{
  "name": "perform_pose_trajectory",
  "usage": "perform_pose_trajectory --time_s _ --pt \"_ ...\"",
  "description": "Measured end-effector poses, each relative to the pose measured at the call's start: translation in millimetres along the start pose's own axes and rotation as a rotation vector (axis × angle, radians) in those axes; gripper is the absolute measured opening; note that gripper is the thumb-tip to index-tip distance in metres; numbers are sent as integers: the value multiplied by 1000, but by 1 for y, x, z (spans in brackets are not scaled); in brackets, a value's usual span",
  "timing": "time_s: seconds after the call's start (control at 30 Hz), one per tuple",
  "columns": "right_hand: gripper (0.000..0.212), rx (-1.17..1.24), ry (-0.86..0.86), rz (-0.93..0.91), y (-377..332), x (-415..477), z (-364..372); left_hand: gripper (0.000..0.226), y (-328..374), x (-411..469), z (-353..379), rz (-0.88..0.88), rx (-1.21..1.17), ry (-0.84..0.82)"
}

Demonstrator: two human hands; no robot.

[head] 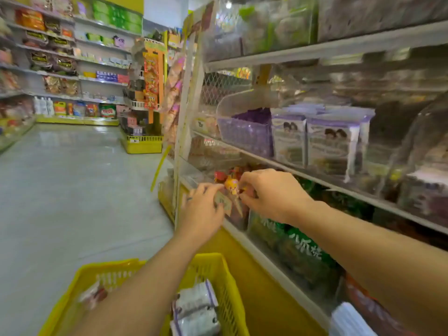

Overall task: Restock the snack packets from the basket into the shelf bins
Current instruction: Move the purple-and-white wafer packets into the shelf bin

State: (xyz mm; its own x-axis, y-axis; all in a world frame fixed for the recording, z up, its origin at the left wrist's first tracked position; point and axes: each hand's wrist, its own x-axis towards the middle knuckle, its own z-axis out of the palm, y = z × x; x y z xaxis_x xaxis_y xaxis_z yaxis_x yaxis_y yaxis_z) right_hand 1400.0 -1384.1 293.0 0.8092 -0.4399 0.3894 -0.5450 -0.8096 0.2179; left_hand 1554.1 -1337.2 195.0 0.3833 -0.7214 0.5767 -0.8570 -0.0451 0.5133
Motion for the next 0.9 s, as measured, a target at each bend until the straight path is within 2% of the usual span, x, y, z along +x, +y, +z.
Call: perform_pose_trajectory --time_s 0.07,0.27,0.4,0.5,0.63,0.73,0.8,0.9 --pt "20 28 -128 -16 -14 -5 49 43 -36 -27 11 -97 16 -82" --pt "32 163 -598 -104 -53 -18 194 38 -130 -93 54 -340 -40 -335" --pt "38 177 -828 -174 -71 -25 269 37 -173 -128 89 -475 -83 -506" --pt "47 173 -963 -206 -85 -30 318 41 -198 -156 112 -597 -88 -695" --pt "72 295 -1019 -128 -99 -42 372 47 -228 -173 137 -749 -147 -921" --pt "88 379 -1030 -77 -100 -49 401 50 -243 -179 156 -819 -177 -996" --pt "85 359 -1005 -105 -97 -50 417 50 -247 -183 170 -864 -235 -996" --pt "75 239 -878 -209 -92 -51 433 38 -250 -189 189 -975 -302 -925"
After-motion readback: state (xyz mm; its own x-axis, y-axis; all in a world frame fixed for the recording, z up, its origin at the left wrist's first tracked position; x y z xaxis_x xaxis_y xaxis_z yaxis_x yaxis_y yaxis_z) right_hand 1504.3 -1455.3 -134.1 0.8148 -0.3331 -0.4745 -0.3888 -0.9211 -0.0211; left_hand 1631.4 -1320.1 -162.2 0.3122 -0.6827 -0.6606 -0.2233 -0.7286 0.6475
